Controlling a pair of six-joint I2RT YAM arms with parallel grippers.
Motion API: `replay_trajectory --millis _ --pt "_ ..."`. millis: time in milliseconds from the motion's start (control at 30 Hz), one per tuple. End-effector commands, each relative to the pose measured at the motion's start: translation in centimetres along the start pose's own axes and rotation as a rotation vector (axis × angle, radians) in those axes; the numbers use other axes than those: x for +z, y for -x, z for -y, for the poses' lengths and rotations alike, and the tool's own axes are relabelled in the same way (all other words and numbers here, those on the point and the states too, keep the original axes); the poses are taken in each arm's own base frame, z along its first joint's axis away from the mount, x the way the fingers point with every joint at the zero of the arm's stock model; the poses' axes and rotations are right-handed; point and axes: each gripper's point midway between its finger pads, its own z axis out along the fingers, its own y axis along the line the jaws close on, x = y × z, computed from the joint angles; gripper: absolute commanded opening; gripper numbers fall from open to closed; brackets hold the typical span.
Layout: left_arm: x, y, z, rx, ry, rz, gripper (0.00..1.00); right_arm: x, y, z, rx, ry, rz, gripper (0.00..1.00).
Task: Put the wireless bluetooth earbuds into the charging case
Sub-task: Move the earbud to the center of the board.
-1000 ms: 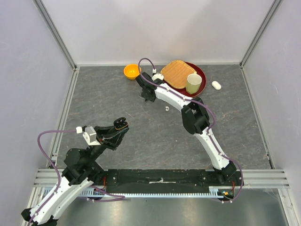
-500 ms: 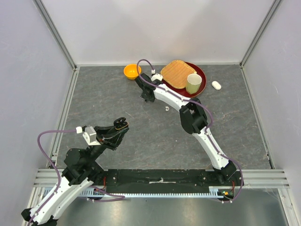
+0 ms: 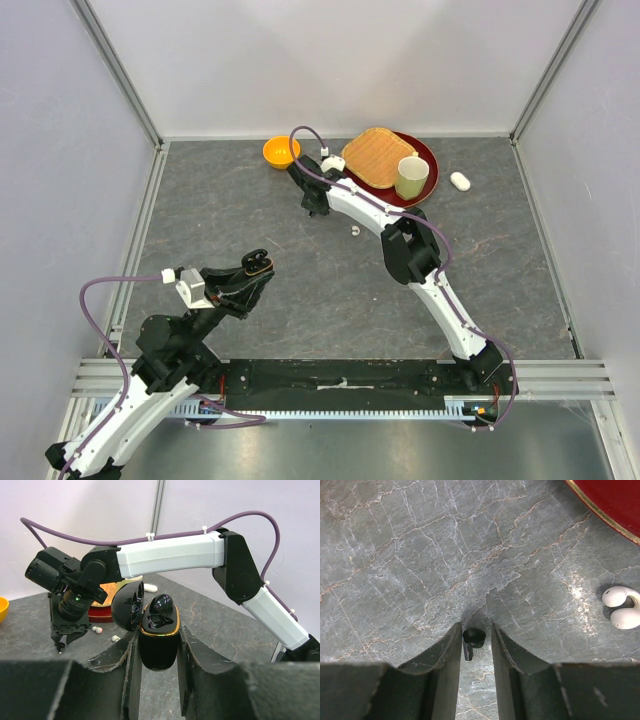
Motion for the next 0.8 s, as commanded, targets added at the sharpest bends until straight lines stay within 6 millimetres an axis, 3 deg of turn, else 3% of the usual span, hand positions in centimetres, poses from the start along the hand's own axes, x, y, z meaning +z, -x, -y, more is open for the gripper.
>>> replay_trajectory --millis 0,133,267,367,767 --pt "-0.1 1.4 0.2 0.030 -0.010 0.043 0.02 1.1 -0.9 0.9 -0.045 -0.027 -0.024 0.34" --pt "-0.1 1.3 0.1 0.031 -0.005 0.044 0.02 1.0 -1.0 1.2 -0.064 -0.029 -0.032 0.34" --pt "-0.1 1.2 0.1 0.028 -0.004 0.039 0.02 0.8 -1.2 1.1 -0.062 -0.019 -0.046 0.46" --pt "-0.1 1.3 0.1 0.028 -0.003 0.041 0.02 0.6 -1.3 1.3 -0.043 -0.027 -0.047 0.48" --pt "0.0 1.2 0.1 0.023 -0.001 0.038 0.02 0.0 -2.0 1.4 0.003 -0.032 -0.066 0.44"
